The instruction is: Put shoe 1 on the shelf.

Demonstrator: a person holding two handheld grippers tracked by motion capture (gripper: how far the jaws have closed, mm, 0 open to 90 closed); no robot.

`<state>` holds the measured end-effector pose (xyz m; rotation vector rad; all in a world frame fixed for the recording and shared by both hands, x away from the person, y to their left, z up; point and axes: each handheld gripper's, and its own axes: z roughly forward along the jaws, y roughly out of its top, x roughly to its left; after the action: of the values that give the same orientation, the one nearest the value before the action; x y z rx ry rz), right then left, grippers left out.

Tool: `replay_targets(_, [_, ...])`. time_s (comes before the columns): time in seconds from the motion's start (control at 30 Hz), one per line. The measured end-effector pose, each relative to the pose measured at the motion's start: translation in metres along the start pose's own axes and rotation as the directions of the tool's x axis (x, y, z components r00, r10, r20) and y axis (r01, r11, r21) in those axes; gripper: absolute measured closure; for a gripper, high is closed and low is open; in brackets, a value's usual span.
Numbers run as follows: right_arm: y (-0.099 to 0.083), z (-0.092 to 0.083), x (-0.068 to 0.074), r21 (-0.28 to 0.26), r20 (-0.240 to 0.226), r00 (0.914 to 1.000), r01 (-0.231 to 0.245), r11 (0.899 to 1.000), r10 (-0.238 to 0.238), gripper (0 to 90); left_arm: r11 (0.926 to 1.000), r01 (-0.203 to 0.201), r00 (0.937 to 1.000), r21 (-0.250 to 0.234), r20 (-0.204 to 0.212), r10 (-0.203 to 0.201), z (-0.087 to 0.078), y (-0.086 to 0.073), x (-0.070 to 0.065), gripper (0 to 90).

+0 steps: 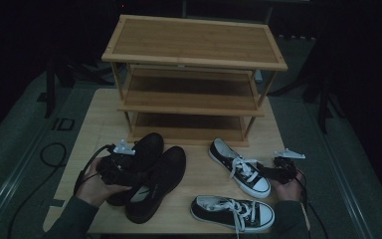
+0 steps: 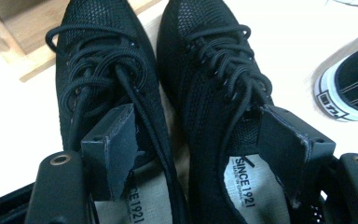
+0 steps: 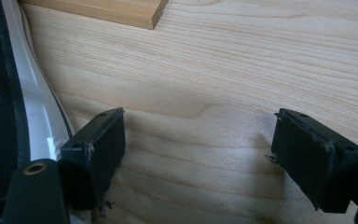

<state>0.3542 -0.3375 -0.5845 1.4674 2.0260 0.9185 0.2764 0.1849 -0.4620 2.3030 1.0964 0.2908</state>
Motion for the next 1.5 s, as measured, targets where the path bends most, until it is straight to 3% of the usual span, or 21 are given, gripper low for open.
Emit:
replay_targets(0.17, [0.0, 0.0, 0.0, 0.0, 0.0, 1.0, 0.0, 1.0, 0.0, 17.1, 0.9991, -0.014, 0.9999, 0.039, -0.009, 0.015, 0.008, -0.004, -0.001, 29.3])
replay_targets(0.3, [0.0, 0.0, 0.0, 0.0, 0.0, 1.0, 0.0, 1.0, 0.0, 17.1, 0.997, -0.044, 0.999, 0.064, -0.007, 0.044, 0.015, -0.004, -0.002, 36.8])
replay_targets(0.53, [0.0, 0.0, 0.0, 0.0, 0.0, 1.0, 0.0, 1.0, 0.0, 17.1, 0.9906, -0.039, 0.999, 0.131, -0.014, 0.042, 0.03, -0.005, -0.001, 50.1])
replay_targets(0.7, [0.0, 0.0, 0.0, 0.0, 0.0, 1.0, 0.0, 1.0, 0.0, 17.1, 0.9885, -0.029, 0.9995, 0.148, -0.002, 0.03, 0.035, -0.003, 0.001, 52.8])
replay_targets(0.87, [0.0, 0.0, 0.0, 0.0, 0.0, 1.0, 0.001, 1.0, -0.001, 17.1, 0.9819, -0.052, 0.9984, 0.182, -0.011, 0.055, 0.041, -0.002, -0.001, 61.8])
replay_targets(1.13, [0.0, 0.0, 0.0, 0.0, 0.0, 1.0, 0.0, 1.0, 0.0, 17.1, 0.9836, -0.035, 0.9988, 0.177, -0.028, 0.04, 0.04, -0.003, 0.002, 83.8])
replay_targets(1.5, [0.0, 0.0, 0.0, 0.0, -0.001, 1.0, 0.0, 1.0, 0.0, 17.1, 0.982, -0.079, 0.9927, 0.171, -0.077, 0.093, 0.039, -0.003, -0.003, 86.5])
